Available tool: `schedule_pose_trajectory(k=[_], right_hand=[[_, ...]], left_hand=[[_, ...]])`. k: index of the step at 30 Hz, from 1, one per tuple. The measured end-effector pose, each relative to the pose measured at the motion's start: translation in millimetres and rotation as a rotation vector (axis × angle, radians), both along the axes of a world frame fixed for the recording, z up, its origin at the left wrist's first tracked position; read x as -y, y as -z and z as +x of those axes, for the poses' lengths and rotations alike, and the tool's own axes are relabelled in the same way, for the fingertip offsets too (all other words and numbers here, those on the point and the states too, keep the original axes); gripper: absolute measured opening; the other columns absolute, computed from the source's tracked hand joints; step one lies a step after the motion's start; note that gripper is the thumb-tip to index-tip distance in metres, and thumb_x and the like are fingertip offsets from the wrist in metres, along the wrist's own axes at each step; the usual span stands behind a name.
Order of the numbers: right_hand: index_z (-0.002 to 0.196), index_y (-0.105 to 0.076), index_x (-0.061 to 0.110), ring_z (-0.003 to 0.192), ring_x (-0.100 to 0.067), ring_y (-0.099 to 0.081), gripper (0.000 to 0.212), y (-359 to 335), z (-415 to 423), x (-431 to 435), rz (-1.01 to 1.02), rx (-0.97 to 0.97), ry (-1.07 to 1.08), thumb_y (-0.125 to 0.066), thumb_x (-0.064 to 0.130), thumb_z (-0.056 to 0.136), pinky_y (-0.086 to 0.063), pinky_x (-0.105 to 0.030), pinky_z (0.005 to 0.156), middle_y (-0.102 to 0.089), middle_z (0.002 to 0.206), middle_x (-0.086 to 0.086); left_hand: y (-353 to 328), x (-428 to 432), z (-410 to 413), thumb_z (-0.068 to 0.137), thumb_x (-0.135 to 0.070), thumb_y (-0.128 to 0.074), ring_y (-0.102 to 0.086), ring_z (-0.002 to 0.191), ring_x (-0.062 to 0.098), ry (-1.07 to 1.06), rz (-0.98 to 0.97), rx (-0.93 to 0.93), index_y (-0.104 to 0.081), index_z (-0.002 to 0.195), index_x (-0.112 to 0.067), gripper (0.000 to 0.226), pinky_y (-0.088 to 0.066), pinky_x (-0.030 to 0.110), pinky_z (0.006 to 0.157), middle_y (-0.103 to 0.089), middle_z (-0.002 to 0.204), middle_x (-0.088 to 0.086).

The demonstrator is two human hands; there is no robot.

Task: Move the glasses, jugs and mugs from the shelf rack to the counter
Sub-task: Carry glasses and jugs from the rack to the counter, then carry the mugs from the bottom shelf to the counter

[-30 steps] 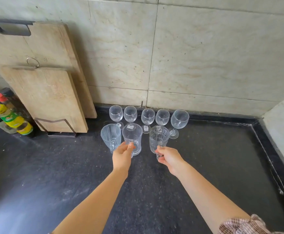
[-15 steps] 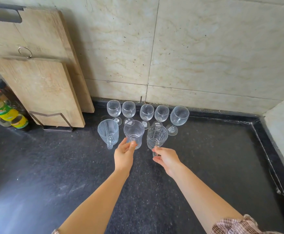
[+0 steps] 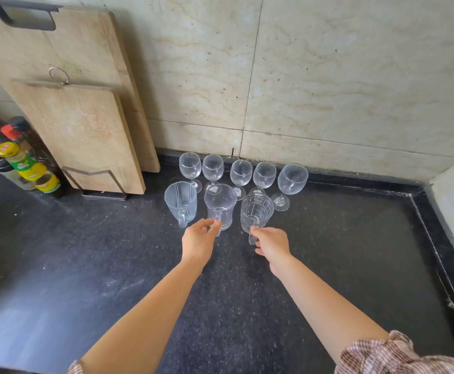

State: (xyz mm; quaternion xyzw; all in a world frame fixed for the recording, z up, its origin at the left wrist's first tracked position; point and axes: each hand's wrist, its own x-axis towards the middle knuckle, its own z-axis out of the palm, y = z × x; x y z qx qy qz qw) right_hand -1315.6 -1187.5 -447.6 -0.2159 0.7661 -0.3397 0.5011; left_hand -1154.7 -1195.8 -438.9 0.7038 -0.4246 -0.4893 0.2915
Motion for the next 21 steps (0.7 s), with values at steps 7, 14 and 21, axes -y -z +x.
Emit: schedule_pose_trajectory(k=[7, 14, 21], right_hand=[[0.101, -0.056, 0.005, 0.079, -0.018, -0.054, 0.028, -22.2, 29.9, -13.4, -0.172, -0.317, -0.107, -0.068, 0.021, 0.082, -0.039, -0.027, 0.067, -0.059, 0.105, -0.011], [0.106, -0.055, 0.012, 0.086, -0.01, -0.049, 0.028, -45.2, 121.5, -55.8, -0.35, -0.409, -0.638, -0.064, 0.027, 0.085, -0.034, -0.023, 0.072, -0.05, 0.107, 0.0], [0.116, -0.048, 0.017, 0.097, -0.018, -0.051, 0.034, -77.9, 253.5, -142.1, -0.531, -0.579, -1.128, -0.057, 0.035, 0.089, -0.041, -0.031, 0.073, -0.046, 0.118, 0.0]], left_hand=[[-24.2, -24.8, 43.1, 0.088, -0.033, -0.058, -0.063, 0.099, 0.018, -0.041, -0.076, 0.056, -0.069, 0.095, -0.025, 0.016, -0.047, 0.027, 0.076, -0.063, 0.085, -0.015], [-50.1, -84.6, 129.0, 0.089, -0.024, -0.056, -0.061, 0.105, 0.02, -0.077, -0.123, 0.202, -0.064, 0.117, -0.019, 0.03, -0.052, 0.033, 0.083, -0.065, 0.12, 0.003], [-73.5, -218.9, 260.2, 0.09, -0.023, -0.052, -0.06, 0.107, 0.024, -0.227, -0.15, 0.398, -0.06, 0.122, -0.018, 0.033, -0.047, 0.028, 0.082, -0.062, 0.125, 0.007]])
